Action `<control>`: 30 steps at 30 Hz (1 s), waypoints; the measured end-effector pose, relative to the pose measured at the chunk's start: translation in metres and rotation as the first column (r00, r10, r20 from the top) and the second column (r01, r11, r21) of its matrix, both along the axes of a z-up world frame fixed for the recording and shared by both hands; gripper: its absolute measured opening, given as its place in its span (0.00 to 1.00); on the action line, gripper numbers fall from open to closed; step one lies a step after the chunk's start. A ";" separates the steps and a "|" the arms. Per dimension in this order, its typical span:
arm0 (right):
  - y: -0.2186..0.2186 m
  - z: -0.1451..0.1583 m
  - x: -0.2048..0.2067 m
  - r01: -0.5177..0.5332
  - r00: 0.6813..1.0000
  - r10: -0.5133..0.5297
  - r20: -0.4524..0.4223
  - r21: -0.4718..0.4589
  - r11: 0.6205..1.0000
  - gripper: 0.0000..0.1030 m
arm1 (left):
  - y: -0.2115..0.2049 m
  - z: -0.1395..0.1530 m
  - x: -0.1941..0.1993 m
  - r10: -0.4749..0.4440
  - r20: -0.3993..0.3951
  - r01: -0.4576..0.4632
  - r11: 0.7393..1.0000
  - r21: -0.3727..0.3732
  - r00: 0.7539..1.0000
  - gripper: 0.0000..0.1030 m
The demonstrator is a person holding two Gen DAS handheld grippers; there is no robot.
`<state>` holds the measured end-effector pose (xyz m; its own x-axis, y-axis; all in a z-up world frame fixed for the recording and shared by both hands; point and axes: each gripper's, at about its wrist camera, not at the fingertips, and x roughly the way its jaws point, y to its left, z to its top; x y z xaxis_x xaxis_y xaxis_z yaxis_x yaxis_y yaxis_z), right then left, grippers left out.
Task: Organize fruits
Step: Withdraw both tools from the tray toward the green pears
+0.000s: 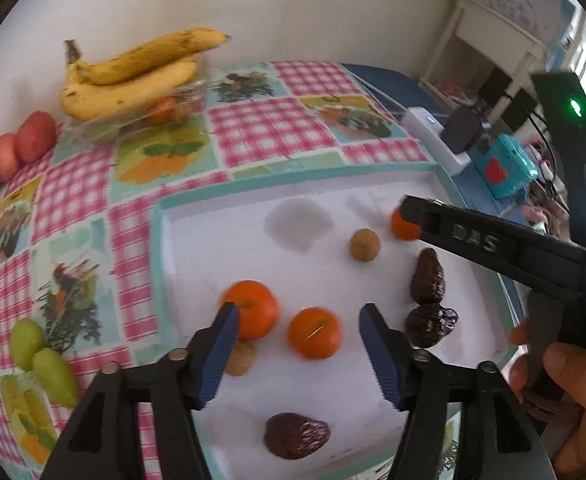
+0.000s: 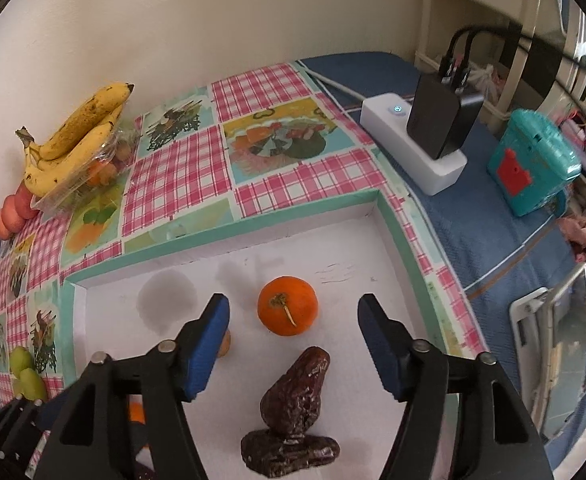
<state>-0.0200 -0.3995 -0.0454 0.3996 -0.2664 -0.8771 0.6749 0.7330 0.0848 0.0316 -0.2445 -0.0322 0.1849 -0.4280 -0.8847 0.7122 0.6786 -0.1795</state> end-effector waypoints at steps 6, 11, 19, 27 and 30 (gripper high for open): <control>0.010 0.012 -0.002 -0.007 1.000 0.007 -0.026 -0.007 1.000 0.81 | 0.033 0.004 0.023 0.139 0.046 -0.141 0.989 0.043 0.989 0.83; 0.023 0.016 -0.002 -0.019 0.999 0.019 -0.026 0.012 1.000 0.83 | 0.065 0.002 0.040 0.240 0.058 -0.243 0.968 0.056 0.969 0.98; 0.054 0.021 -0.003 -0.057 0.998 0.057 -0.001 0.021 0.998 0.85 | 0.114 0.012 0.061 0.369 0.106 -0.375 0.926 0.036 0.923 1.00; 0.088 0.031 0.000 -0.119 0.993 0.119 -0.007 -0.010 0.993 0.85 | 0.159 0.024 0.076 0.454 0.127 -0.460 0.888 0.015 0.882 1.00; 0.100 0.034 0.000 -0.134 0.991 0.134 -0.003 -0.008 0.991 0.85 | 0.174 0.027 0.082 0.489 0.130 -0.494 0.870 0.005 0.862 1.00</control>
